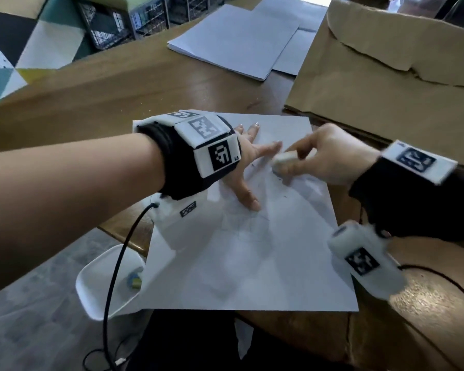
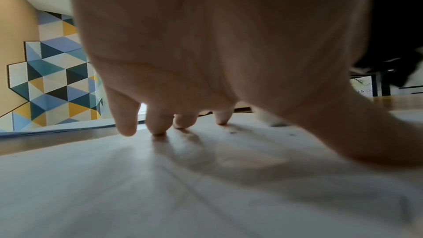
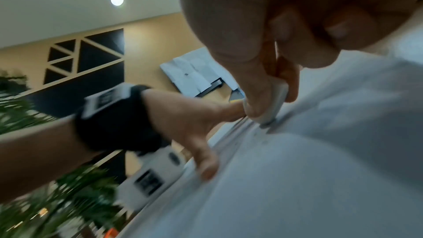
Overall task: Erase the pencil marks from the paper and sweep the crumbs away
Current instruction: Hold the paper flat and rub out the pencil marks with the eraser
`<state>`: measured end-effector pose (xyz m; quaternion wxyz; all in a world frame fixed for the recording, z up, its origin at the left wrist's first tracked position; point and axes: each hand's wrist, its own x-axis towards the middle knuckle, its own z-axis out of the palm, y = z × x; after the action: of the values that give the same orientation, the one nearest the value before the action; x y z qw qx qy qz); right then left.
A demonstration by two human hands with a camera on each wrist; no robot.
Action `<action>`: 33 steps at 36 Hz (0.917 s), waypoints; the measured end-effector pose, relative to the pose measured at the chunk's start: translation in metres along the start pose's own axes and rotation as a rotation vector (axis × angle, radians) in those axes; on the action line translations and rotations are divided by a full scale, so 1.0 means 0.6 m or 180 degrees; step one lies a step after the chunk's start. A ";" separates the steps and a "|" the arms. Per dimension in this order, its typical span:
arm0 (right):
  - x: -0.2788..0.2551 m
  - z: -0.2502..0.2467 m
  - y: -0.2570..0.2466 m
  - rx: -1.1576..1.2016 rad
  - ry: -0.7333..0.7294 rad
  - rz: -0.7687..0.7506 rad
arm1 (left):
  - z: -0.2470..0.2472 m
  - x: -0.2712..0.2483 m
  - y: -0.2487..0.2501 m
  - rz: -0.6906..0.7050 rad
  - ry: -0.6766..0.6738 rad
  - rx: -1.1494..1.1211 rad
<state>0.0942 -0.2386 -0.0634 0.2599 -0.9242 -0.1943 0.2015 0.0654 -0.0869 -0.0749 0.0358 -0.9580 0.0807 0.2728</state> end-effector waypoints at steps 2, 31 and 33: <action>-0.025 0.007 0.001 -0.0197 -0.0290 -0.0043 | -0.002 0.001 0.000 -0.0024 -0.0013 0.0045; -0.023 0.017 -0.015 -0.0325 -0.0027 -0.0118 | 0.006 0.003 -0.005 0.0032 0.0090 0.0069; -0.039 0.020 -0.024 -0.0367 -0.0309 -0.0210 | 0.006 0.003 -0.006 0.0034 0.0099 0.0053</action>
<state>0.0650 -0.2336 -0.0583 0.2031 -0.9199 -0.2482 0.2258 0.0658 -0.0833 -0.0791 0.0410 -0.9614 0.0886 0.2574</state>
